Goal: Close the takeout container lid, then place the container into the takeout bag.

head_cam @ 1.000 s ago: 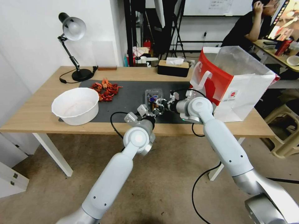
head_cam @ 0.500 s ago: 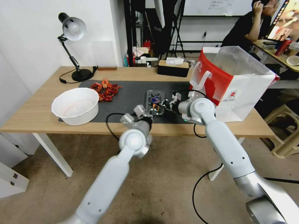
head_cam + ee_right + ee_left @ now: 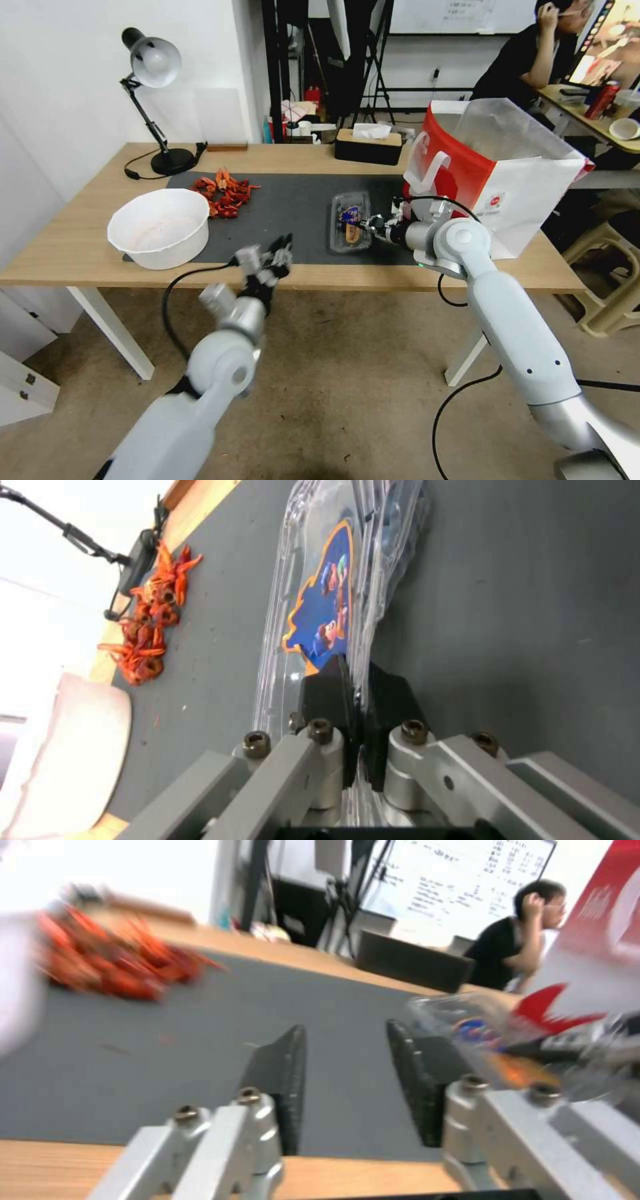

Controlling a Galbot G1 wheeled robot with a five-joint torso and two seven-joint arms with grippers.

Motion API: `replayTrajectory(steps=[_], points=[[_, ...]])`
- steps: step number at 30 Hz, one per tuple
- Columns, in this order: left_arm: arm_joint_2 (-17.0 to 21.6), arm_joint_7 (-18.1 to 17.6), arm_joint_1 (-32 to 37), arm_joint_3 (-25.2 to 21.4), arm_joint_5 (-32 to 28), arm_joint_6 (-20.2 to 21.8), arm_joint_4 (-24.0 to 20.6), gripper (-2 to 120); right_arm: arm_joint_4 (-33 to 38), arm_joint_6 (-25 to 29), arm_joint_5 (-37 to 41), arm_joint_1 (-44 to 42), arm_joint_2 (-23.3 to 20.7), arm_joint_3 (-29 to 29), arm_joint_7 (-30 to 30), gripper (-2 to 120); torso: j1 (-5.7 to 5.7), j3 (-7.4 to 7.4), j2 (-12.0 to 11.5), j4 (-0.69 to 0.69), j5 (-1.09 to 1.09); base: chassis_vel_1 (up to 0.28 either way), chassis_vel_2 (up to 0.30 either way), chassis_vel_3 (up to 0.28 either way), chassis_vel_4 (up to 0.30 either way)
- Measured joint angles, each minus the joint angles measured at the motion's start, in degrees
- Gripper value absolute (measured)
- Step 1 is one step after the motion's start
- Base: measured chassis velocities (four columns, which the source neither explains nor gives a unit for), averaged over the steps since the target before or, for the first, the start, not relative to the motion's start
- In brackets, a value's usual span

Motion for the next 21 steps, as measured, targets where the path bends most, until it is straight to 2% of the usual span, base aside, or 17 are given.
replayTrajectory(steps=[1,3,5,6,7,9,10,16,17,18,21], points=[[0.00,0.00,0.00,0.00,0.00,0.00,0.00,35,0.00,0.00,0.00,0.00,0.00,0.00,0.00,0,0.00,0.00,0.00,0.00,0.00,0.000,0.000,0.000,0.000],[1.08,1.81,4.23,-2.89,6.09,-2.52,0.03,48,0.00,0.01,0.04,0.08,0.28,-0.01,-0.24,0,-0.01,0.00,0.00,0.00,0.01,0.000,0.000,0.000,0.000],[1.07,2.70,5.60,-4.11,8.35,-3.06,0.04,50,-0.02,0.01,0.12,0.23,0.35,-0.04,-0.26,0,-0.01,-0.01,0.00,-0.02,0.01,0.000,0.000,0.000,0.000],[1.00,3.29,6.92,-5.42,10.42,-3.23,0.03,59,-0.08,0.02,0.18,0.39,0.45,-0.11,-0.29,0,0.00,0.00,0.00,-0.04,0.02,0.000,0.000,0.000,0.000],[1.00,3.29,6.92,-5.42,10.42,-3.23,0.03,59,-0.08,0.02,0.18,0.39,0.45,-0.11,-0.29,0,0.00,0.00,0.00,-0.04,0.02,0.000,0.000,0.000,0.000],[0.92,3.87,9.95,-7.74,13.38,-2.19,-0.37,69,-0.15,0.03,0.28,0.66,0.73,-0.29,-0.32,0,0.00,0.00,0.00,-0.03,0.01,0.000,0.000,0.000,0.000],[0.92,3.87,9.95,-7.74,13.38,-2.19,-0.37,69,-0.15,0.03,0.28,0.66,0.73,-0.29,-0.32,0,0.00,0.00,0.00,-0.03,0.01,0.000,0.000,0.000,0.000],[-0.08,4.22,15.02,-9.97,14.29,-1.10,-0.59,93,0.28,0.05,0.54,0.86,1.08,-0.37,-0.54,0,-0.01,0.00,0.00,-0.03,0.02,0.000,0.000,0.000,0.000],[-0.08,4.22,15.02,-9.97,14.29,-1.10,-0.59,93,0.28,0.05,0.54,0.86,1.08,-0.37,-0.54,0,-0.01,0.00,0.00,-0.03,0.02,0.000,0.000,0.000,0.000],[-0.67,3.45,15.82,-10.02,14.50,-1.12,-0.47,97,0.87,0.15,0.60,0.96,1.05,-0.25,-0.73,0,0.00,0.00,0.00,-0.03,0.01,0.000,0.000,0.000,0.000],[-1.67,1.63,16.88,-9.92,14.95,-0.62,-0.47,99,3.04,1.47,0.62,1.27,0.62,0.16,-1.15,0,0.00,0.00,0.00,-0.02,0.02,0.000,0.000,0.000,0.000]])
